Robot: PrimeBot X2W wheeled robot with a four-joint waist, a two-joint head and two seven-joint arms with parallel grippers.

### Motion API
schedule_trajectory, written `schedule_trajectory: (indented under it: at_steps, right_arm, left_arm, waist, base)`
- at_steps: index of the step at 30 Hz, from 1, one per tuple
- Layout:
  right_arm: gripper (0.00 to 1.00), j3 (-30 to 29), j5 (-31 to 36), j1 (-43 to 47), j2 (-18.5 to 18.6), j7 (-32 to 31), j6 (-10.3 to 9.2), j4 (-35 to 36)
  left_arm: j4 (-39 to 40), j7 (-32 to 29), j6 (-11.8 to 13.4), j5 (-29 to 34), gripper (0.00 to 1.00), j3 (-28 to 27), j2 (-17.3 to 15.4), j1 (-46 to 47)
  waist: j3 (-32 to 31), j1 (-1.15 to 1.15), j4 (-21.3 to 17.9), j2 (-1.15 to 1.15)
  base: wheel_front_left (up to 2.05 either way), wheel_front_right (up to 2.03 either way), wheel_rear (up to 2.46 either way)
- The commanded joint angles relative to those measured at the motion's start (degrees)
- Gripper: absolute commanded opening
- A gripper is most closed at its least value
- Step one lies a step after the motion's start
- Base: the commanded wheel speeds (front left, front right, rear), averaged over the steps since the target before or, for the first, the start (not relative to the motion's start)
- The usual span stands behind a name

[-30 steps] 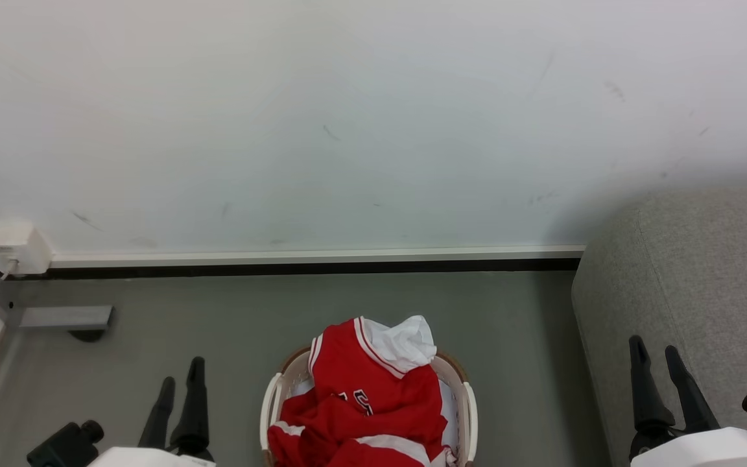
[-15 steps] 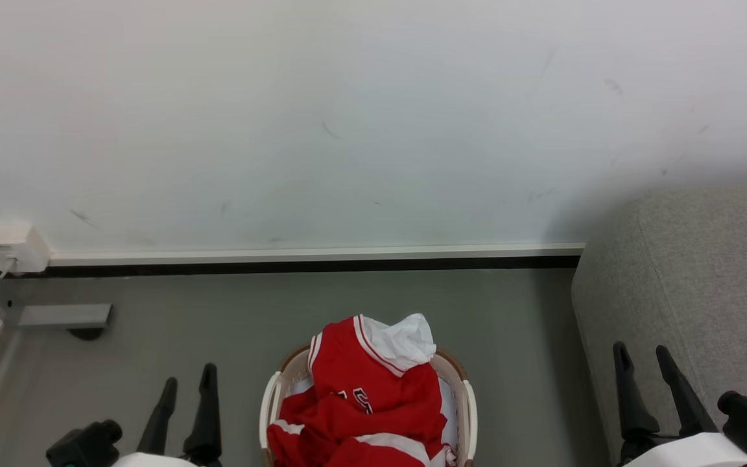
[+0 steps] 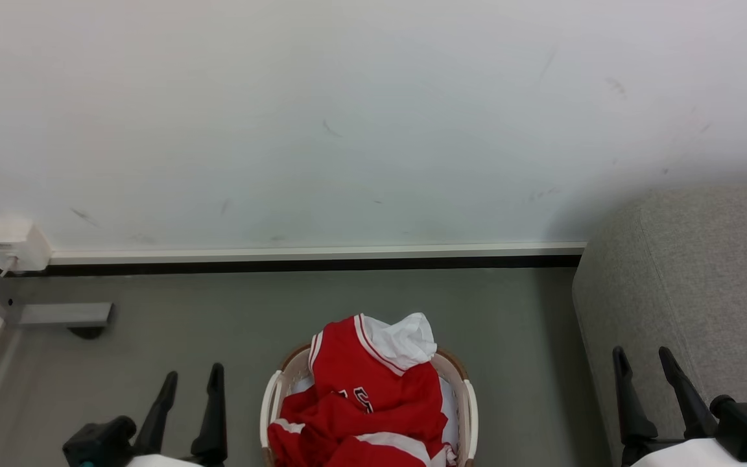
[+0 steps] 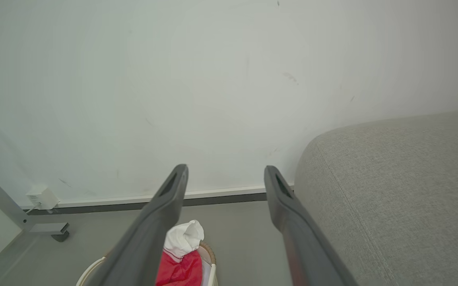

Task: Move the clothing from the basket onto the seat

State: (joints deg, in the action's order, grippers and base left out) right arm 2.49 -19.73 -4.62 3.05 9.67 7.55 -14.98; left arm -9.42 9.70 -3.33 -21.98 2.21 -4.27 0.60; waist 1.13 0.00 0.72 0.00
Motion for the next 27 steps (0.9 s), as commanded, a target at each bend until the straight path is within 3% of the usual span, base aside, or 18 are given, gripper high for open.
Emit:
schedule_trajectory:
  at_steps: [1, 27]
  right_arm:
    - [1.0, -0.1, 1.4, -0.7, 0.0, 0.7, -0.08, 0.1]
    - [1.0, -1.5, 9.9, -0.2, -0.1, 3.8, -0.1, -2.8]
  left_arm:
    - [0.5, 0.7, 0.3, 1.5, 1.0, 0.0, -0.6, -0.3]
    - [0.0, 3.8, -0.2, 12.4, 1.0, -1.1, -0.2, -1.7]
  waist:
    - [0.0, 0.0, 0.0, 0.0]
    - [0.3, 0.0, -0.4, 0.0]
  base:
    - [0.0, 0.0, 0.0]
    - [0.0, 0.0, 0.0]
